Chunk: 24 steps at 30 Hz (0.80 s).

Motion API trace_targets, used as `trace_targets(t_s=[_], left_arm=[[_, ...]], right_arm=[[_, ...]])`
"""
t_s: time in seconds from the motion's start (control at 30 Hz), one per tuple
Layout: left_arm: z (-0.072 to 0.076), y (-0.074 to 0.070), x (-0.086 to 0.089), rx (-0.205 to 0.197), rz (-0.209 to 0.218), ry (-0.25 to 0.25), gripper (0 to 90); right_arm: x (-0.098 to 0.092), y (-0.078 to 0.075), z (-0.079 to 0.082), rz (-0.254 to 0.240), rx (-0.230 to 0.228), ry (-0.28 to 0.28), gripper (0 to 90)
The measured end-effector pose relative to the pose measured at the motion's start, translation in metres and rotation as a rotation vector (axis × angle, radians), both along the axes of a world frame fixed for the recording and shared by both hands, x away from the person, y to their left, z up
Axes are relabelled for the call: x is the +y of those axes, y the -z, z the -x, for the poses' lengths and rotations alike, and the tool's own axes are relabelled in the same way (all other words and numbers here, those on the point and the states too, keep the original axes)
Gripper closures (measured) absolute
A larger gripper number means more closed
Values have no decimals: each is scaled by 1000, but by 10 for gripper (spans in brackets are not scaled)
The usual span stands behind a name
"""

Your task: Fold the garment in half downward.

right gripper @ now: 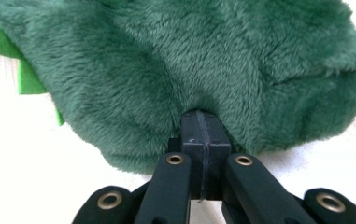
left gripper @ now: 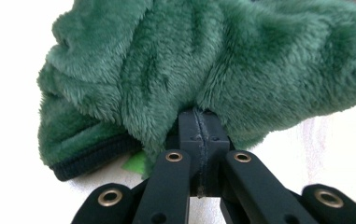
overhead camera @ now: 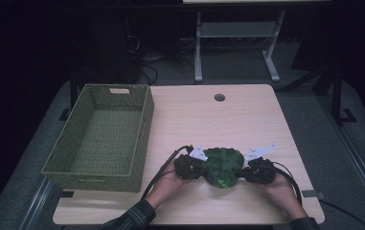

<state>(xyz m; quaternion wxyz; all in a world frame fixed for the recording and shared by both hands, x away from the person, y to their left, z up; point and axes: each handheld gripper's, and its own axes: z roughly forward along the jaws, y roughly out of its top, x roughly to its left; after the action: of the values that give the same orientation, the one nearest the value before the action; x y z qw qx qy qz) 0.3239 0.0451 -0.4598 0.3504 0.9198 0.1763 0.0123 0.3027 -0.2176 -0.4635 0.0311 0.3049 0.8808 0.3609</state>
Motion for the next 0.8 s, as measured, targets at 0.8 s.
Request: trace_targets(t_s=[0.8], left_arm=[[26, -32, 6, 11, 104, 72, 880]], right_arm=[[-35, -35, 1, -81, -115, 110, 900]])
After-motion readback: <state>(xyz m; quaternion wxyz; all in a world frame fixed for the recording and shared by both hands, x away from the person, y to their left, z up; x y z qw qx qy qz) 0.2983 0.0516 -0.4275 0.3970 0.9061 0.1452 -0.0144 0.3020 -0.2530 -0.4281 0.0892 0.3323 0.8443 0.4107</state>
